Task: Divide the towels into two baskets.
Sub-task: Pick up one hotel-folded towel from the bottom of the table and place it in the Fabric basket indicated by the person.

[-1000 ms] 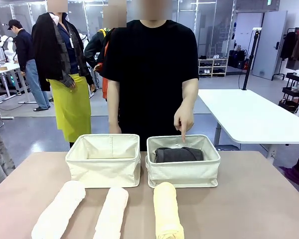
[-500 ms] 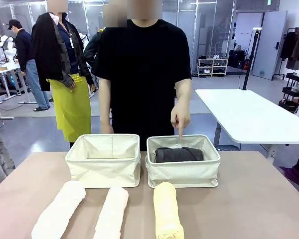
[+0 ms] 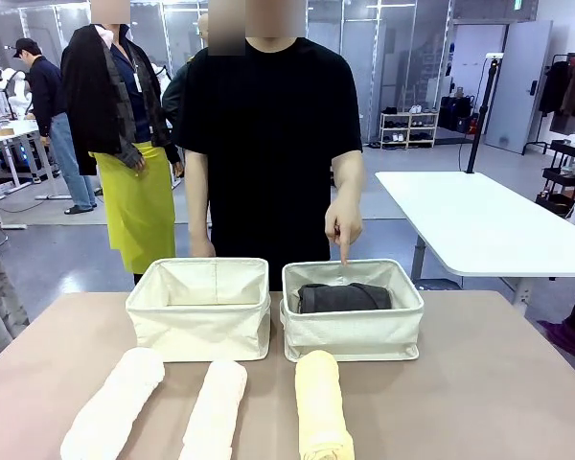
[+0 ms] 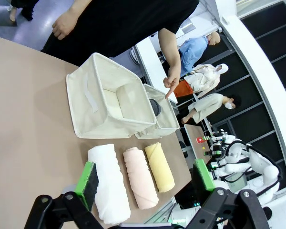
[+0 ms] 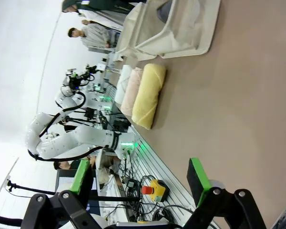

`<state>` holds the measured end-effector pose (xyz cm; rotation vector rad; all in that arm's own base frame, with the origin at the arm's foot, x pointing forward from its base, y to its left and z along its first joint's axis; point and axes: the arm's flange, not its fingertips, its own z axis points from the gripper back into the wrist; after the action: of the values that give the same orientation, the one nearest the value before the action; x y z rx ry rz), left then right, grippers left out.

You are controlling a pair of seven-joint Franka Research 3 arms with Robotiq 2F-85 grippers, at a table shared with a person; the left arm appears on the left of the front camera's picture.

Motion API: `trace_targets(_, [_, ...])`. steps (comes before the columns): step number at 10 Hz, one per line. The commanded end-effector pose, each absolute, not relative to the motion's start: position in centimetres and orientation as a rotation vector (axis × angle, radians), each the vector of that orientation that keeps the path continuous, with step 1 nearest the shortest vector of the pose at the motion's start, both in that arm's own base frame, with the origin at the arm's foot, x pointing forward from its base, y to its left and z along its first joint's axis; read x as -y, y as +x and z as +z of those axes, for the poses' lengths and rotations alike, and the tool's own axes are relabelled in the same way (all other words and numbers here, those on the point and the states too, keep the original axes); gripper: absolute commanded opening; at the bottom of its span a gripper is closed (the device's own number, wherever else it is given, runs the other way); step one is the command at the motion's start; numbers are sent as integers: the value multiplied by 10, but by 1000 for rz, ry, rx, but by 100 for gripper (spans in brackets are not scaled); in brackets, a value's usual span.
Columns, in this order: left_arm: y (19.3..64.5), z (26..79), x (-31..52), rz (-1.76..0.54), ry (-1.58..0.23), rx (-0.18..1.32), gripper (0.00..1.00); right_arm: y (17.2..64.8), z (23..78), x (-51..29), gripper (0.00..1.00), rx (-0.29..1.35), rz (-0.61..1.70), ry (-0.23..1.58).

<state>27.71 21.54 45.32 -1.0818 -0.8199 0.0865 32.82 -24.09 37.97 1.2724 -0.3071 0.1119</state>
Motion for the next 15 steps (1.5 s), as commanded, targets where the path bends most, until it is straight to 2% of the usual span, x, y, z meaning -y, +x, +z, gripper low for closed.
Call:
trace_targets(1, [275,454,-217,87,-1086,827,100,335,401,192,100,219,58,1135])
trace_targets(7, [275,454,-217,87,-1086,827,100,366,422,-20,100,60,23,826])
trace_targets(10, [275,454,-217,87,-1086,827,100,368,418,-103,100,107,3,683])
trace_targets(15, [275,454,-217,87,-1086,827,100,367,395,-216,100,183,137,360])
